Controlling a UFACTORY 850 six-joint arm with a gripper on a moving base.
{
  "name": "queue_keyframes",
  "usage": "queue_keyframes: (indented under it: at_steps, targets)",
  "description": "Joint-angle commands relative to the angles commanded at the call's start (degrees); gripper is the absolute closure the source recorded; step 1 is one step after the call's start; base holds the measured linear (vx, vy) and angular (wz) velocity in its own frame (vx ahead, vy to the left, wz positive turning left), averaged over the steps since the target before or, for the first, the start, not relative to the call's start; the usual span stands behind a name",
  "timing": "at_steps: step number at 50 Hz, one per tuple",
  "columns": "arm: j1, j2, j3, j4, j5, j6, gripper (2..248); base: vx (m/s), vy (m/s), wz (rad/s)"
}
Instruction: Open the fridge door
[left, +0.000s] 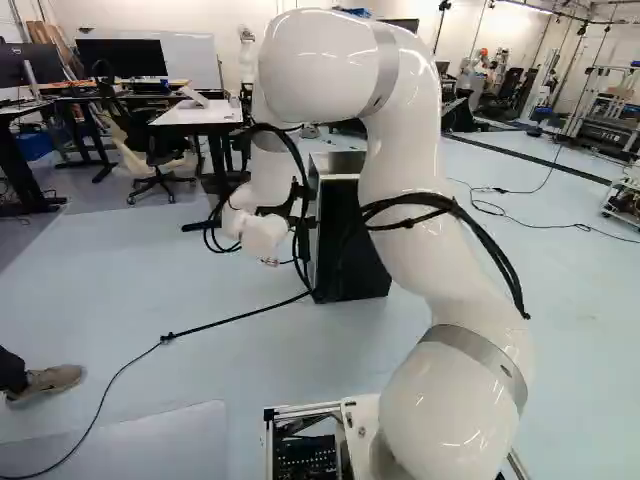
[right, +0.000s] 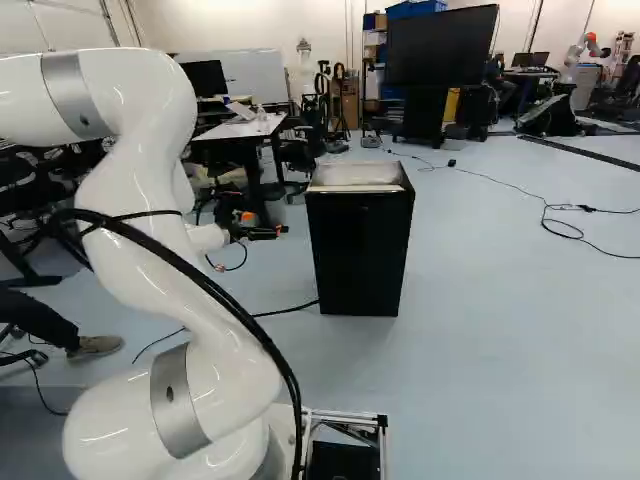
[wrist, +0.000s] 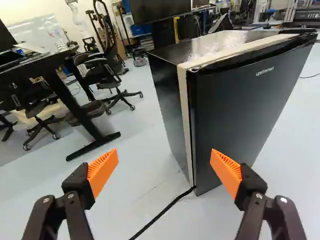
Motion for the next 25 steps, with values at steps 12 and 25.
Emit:
queue_keyframes:
  at_steps: [12,25]
  targets:
    - [-0.3,-4.8,-5.2,3.0,1.8,0.0,3,0.000,0.000,0.000]
    - [-0.9,-8.2,-10.3,6.2,3.8,0.0,3,0.000,0.000,0.000]
